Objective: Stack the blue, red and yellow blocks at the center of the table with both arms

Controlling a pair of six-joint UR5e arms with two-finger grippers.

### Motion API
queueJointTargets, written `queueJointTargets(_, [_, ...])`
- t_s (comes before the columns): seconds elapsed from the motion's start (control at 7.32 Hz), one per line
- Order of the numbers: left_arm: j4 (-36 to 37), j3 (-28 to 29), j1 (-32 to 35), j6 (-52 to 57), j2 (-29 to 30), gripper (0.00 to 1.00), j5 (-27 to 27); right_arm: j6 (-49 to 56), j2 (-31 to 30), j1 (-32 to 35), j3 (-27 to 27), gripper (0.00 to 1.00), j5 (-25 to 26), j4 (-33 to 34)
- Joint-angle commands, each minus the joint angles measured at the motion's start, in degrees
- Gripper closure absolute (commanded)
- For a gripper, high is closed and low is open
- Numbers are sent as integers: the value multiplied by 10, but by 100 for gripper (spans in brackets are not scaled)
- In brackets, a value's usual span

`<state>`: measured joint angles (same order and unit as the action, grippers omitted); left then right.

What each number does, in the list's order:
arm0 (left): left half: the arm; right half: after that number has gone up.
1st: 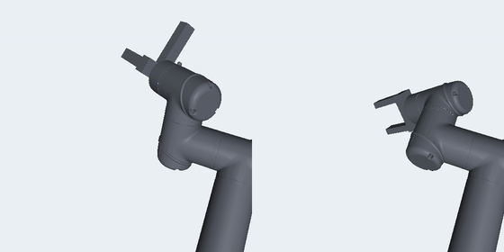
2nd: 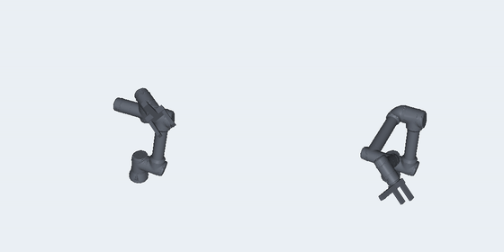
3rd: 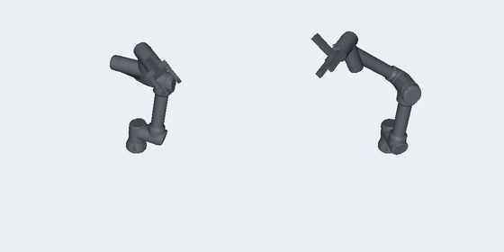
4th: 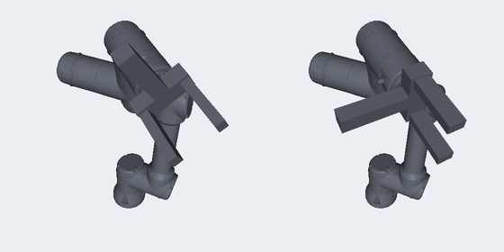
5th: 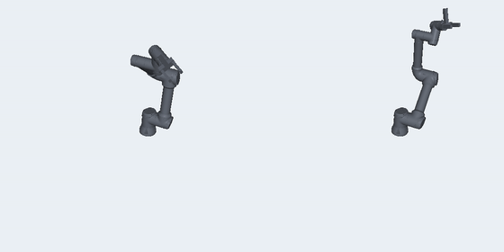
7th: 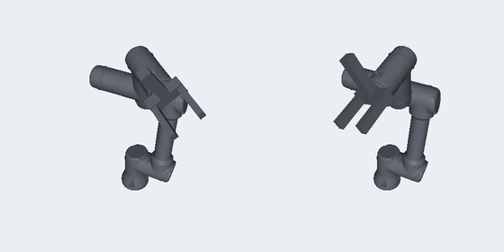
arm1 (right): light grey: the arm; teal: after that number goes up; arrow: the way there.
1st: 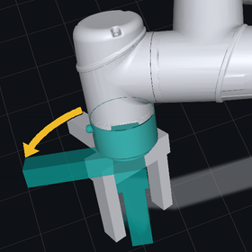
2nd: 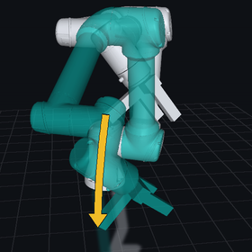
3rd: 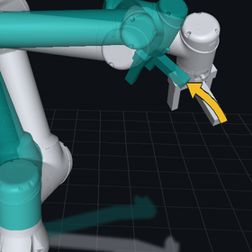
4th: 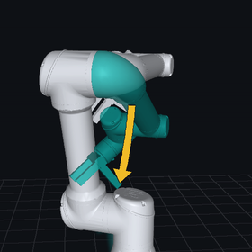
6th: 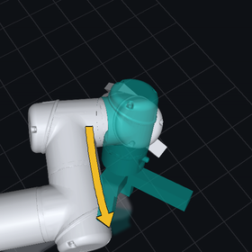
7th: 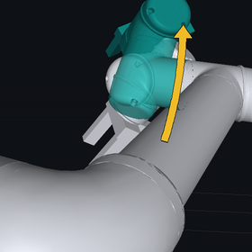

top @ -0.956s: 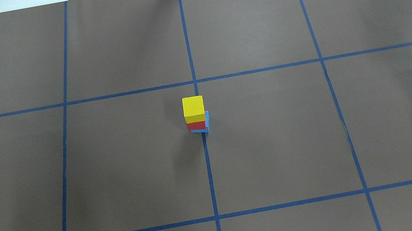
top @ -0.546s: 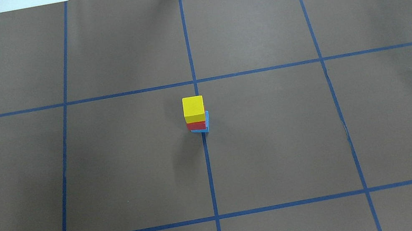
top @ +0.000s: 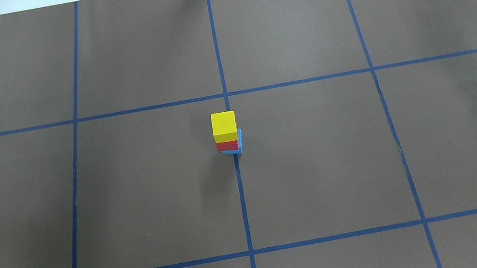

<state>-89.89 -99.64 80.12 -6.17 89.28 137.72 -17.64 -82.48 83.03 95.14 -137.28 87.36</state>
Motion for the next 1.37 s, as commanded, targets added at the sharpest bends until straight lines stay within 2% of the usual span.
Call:
queueJointTargets(0.0, [-1, -2, 7, -3, -7, 0, 4, 3, -7, 0, -7, 0, -6, -4])
queueJointTargets(0.68, [5, -29, 31, -4, -19, 0, 4, 1, -6, 9, -5, 0, -6, -6])
queueJointTargets(0.96, [4, -28, 32, -4, -17, 0, 1, 5, -47, 18, 30, 0, -6, -8])
queueJointTargets(1.23, [5, -17, 31, -4, -10, 0, -18, 6, -61, 18, 37, 0, -6, -9])
